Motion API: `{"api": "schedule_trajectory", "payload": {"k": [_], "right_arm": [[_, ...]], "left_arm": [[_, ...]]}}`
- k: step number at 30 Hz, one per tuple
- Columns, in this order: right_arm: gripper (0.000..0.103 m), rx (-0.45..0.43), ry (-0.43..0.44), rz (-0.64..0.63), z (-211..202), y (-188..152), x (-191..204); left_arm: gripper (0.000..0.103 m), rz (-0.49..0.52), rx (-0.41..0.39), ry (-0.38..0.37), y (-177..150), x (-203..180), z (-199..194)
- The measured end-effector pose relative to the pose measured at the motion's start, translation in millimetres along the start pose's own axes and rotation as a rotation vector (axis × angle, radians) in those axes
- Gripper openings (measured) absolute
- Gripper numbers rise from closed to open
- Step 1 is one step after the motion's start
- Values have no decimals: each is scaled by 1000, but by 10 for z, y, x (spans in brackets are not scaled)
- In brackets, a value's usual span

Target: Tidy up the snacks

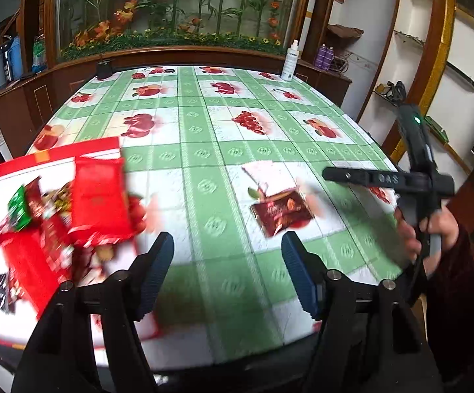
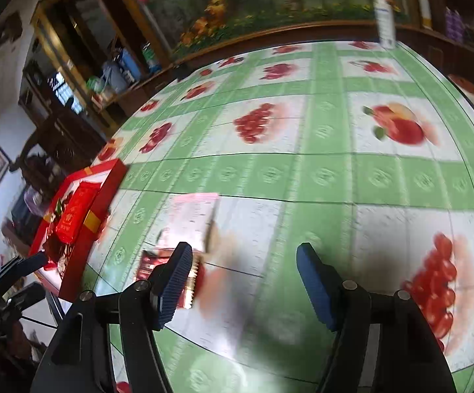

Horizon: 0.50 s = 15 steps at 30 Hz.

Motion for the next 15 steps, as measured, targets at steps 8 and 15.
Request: {"api": "schedule_trajectory", "payload": {"k": [8,15], "right_arm": [[69,-32,28,105,121,79,-190],[73,-48,71,168,96,93,-267]], "left_arm": [[71,179,64,-50,62,-504,467],[71,235,140,-156,72,-729,787]]}}
Point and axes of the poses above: each gripper's, at about its wrist camera, not at the fingertips, and z roughly the way its jaws point, x to its left, y to its top, the point moved 9 cm from there along z, roughly the way its jaws point, and after that the axes turned 2 degrees about -z, right-handed, at the moved point
